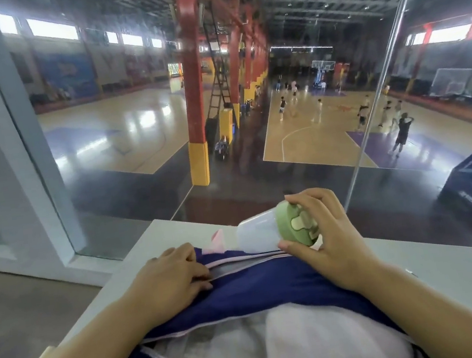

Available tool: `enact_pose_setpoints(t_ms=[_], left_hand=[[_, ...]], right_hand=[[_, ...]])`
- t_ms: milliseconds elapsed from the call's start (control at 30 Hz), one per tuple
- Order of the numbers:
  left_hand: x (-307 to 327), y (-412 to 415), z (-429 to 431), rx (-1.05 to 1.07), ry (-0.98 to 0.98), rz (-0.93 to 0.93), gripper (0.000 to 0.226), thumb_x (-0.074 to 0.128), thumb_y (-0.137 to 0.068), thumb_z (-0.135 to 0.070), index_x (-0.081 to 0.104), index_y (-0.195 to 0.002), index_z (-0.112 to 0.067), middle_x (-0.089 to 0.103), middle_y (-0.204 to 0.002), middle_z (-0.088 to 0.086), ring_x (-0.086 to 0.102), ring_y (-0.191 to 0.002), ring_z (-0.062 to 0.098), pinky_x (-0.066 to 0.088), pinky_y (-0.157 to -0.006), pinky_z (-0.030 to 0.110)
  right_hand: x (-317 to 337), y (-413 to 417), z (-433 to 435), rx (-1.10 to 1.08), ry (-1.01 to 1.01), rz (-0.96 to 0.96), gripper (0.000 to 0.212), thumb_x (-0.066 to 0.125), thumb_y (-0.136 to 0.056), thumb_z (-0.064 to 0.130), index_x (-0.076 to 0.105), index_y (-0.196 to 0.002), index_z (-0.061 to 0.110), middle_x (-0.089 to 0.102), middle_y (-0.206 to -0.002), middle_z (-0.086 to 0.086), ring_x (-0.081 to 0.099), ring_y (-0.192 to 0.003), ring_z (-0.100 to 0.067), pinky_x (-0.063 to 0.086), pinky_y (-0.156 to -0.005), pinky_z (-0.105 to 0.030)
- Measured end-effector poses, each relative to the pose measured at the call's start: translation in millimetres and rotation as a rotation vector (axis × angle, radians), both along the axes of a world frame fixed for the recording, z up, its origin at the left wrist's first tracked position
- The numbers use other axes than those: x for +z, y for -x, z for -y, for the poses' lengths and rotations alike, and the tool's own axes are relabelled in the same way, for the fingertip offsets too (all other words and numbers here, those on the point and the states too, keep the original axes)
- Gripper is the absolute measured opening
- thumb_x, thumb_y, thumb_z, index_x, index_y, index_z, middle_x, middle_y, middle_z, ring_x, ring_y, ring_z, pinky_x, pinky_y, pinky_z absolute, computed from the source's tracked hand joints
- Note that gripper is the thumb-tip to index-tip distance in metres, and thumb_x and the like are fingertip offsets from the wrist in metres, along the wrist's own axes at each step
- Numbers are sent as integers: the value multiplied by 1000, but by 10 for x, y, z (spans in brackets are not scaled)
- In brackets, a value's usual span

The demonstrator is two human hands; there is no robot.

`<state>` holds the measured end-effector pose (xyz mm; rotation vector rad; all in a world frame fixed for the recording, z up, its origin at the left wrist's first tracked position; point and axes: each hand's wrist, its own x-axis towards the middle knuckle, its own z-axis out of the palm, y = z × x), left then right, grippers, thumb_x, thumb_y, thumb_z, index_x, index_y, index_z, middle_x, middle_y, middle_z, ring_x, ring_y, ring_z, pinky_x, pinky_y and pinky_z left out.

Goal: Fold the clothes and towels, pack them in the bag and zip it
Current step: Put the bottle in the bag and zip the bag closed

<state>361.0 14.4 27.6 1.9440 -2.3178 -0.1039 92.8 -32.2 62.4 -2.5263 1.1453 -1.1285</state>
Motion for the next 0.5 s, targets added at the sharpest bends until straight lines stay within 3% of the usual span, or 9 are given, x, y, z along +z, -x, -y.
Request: enact_pose_setpoints(t_ms=[67,133,200,333,400,500], left_hand=[[-34,-4,28,79,53,41,50,21,-84,-62,58,-112,-44,41,-100,-8,45,-93,14,44,-84,32],[-29,-22,99,167,162,36,34,35,-91,-54,58,-115,-46,45,-106,-3,48,-95,22,48,-83,39],[18,-41,174,235,229,38,29,44,-91,-48,56,-117,-47,44,-108,-1,48,-93,24,49,-77,38],[71,-74,308,283,70,2,54,57,-81,-38,36,-128,-56,32,-100,-6,42,-77,17,39,-63,30],[111,-85,330,271,-10,-17,69,61,-74,-36,27,-129,-60,31,-101,-6,41,-76,18,39,-63,29],[217,-82,365,189,-75,-17,75,63,-71,-38,19,-126,-62,37,-103,-1,41,-76,20,44,-69,31]], right_hand=[[-10,-12,-12,14,-3,50,59,59,-72,58,35,-125,48,27,-125,32,38,-117,-2,36,-93,-17],[-2,-27,-12,26,-8,100,59,59,-73,58,35,-126,48,26,-125,34,37,-117,2,40,-89,-16],[19,-55,-11,52,-14,134,60,59,-74,56,34,-128,47,26,-124,35,38,-117,3,42,-86,-16],[83,-169,5,149,-1,71,60,60,-77,54,35,-131,43,29,-127,29,37,-119,2,39,-92,-15],[101,-248,33,189,29,-11,62,60,-79,52,36,-134,38,34,-129,17,38,-122,-6,38,-97,-22],[112,-391,105,239,114,-178,63,62,-81,47,36,-135,31,38,-135,5,38,-124,-15,30,-104,-24]])
